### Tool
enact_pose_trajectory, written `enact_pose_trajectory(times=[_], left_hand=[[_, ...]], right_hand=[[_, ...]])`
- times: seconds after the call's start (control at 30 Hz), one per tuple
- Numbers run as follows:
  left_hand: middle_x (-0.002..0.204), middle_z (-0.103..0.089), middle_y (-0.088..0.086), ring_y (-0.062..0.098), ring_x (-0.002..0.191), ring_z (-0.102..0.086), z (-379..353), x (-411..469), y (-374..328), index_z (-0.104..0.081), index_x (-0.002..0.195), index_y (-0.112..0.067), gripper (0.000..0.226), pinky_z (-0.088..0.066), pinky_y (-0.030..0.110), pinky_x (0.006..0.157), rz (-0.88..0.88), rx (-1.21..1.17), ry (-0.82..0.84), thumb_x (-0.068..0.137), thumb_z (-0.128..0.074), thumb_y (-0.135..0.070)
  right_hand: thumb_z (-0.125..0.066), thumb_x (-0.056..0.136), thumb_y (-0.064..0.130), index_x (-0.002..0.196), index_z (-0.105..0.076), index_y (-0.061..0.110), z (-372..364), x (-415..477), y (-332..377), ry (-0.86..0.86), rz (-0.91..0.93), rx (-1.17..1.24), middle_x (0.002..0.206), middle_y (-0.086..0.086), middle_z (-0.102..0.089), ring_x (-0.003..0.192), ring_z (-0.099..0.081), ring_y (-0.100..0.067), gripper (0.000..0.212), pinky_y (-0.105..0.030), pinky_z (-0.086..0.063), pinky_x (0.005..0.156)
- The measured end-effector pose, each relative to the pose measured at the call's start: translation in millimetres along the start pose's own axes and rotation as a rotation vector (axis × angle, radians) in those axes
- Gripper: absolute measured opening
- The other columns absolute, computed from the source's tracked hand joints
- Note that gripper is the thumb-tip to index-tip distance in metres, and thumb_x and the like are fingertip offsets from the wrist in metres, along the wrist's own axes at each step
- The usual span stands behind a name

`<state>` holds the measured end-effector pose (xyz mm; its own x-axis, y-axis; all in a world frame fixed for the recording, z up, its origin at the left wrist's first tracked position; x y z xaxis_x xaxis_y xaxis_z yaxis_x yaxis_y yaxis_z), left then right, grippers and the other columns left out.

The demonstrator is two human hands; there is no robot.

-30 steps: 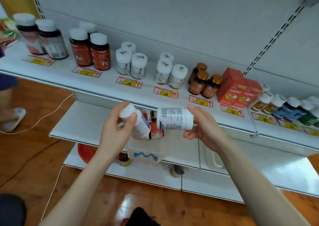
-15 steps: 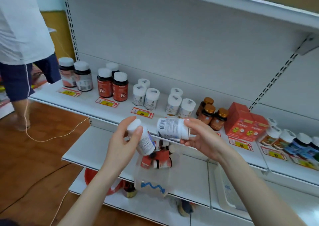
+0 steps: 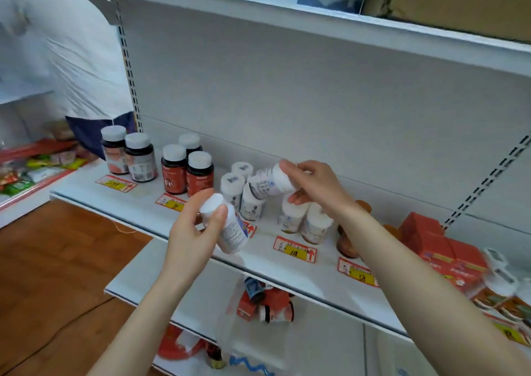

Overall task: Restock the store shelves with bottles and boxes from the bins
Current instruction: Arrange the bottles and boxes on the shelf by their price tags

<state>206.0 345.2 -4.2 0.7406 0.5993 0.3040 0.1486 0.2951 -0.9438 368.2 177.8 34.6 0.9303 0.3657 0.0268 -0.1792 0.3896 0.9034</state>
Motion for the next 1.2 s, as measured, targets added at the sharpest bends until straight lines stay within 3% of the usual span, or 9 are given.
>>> enact_pose_trajectory(times=[0.17,0.3,0.53,0.63,0.73,0.87,0.97,1.07,1.2], left_hand=[[0.108,-0.058,-0.001,0.001,0.089,-0.054,4,18,5,-0.054,0.113,-0.023,0.024,-0.04,0.008,0.07,0.015,0.015,-0.023,0.09,-0.056,-0.018],[0.106,-0.057,-0.004,-0.003,0.087,-0.053,14,32,6,-0.052,0.111,-0.025,0.023,-0.039,0.003,0.068,0.015,0.038,-0.053,0.09,-0.057,-0.018],[0.098,-0.048,-0.031,-0.007,0.091,-0.052,22,59,11,-0.05,0.113,-0.03,0.029,-0.041,0.016,0.075,-0.008,0.065,-0.038,0.086,-0.06,-0.033],[0.1,-0.051,-0.029,-0.004,0.092,-0.053,21,74,13,-0.05,0.113,-0.032,0.033,-0.044,0.018,0.074,-0.018,0.068,0.003,0.081,-0.055,-0.039],[0.1,-0.053,-0.023,0.002,0.091,-0.055,20,89,18,-0.049,0.113,-0.031,0.026,-0.048,0.022,0.072,-0.001,0.043,0.037,0.09,-0.058,-0.022],[0.096,-0.054,-0.019,-0.001,0.086,-0.054,19,103,24,-0.048,0.115,-0.026,0.026,-0.047,0.007,0.053,0.032,-0.024,0.066,0.091,-0.054,-0.016],[0.098,-0.055,-0.018,-0.004,0.09,-0.054,21,110,30,-0.047,0.117,-0.023,0.028,-0.048,0.012,0.065,0.051,-0.055,0.083,0.09,-0.055,-0.017],[0.1,-0.058,-0.014,-0.001,0.094,-0.056,23,115,37,-0.049,0.115,-0.02,0.027,-0.048,0.023,0.077,0.087,-0.093,0.095,0.089,-0.056,-0.018],[0.095,-0.06,-0.013,-0.001,0.088,-0.057,23,116,38,-0.051,0.112,-0.019,0.024,-0.05,0.019,0.075,0.108,-0.133,0.097,0.089,-0.056,-0.017]], right_hand=[[-0.06,0.083,0.049,0.084,-0.06,0.007,-3,33,12,-0.004,0.042,-0.064,0.074,-0.007,-0.067,0.061,-0.069,-0.021,0.042,-0.025,-0.055,0.057],[-0.06,0.083,0.047,0.087,-0.061,0.005,-5,62,22,-0.023,0.074,-0.144,0.079,-0.007,-0.067,0.065,-0.07,-0.022,0.043,-0.029,-0.057,0.065],[-0.061,0.079,0.051,0.091,-0.055,0.004,-29,115,16,0.041,0.049,-0.495,0.09,-0.011,-0.061,0.066,-0.063,-0.025,0.049,-0.031,-0.052,0.057],[-0.062,0.079,0.052,0.074,-0.042,0.012,-39,129,0,0.078,0.013,-0.601,0.081,-0.009,-0.055,0.069,-0.058,-0.027,0.045,-0.033,-0.045,0.06],[-0.063,0.08,0.048,0.064,-0.035,0.015,-52,135,-15,0.119,-0.049,-0.616,0.067,-0.004,-0.047,0.067,-0.055,-0.026,0.046,-0.033,-0.044,0.056],[-0.065,0.08,0.046,0.071,-0.044,0.009,-66,138,-30,0.152,-0.103,-0.591,0.08,-0.01,-0.053,0.075,-0.06,-0.028,0.043,-0.035,-0.052,0.058],[-0.063,0.081,0.047,0.087,-0.049,0.005,-75,137,-39,0.169,-0.125,-0.601,0.089,-0.011,-0.055,0.082,-0.062,-0.029,0.044,-0.036,-0.054,0.06],[-0.061,0.082,0.048,0.08,-0.049,0.009,-81,136,-47,0.172,-0.154,-0.631,0.087,-0.01,-0.057,0.072,-0.059,-0.025,0.042,-0.033,-0.052,0.059],[-0.055,0.086,0.047,0.087,-0.05,0.007,-83,132,-52,0.145,-0.167,-0.647,0.084,-0.009,-0.059,0.066,-0.06,-0.023,0.04,-0.028,-0.046,0.055]])
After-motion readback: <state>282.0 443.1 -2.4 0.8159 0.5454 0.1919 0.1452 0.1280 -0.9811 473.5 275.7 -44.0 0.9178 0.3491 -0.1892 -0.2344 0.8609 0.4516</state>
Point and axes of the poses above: each hand's wrist, its own x-axis towards the middle knuckle, its own z-axis out of the back of the hand, y = z × x, the point moved 9 cm from there along x, towards the middle knuckle
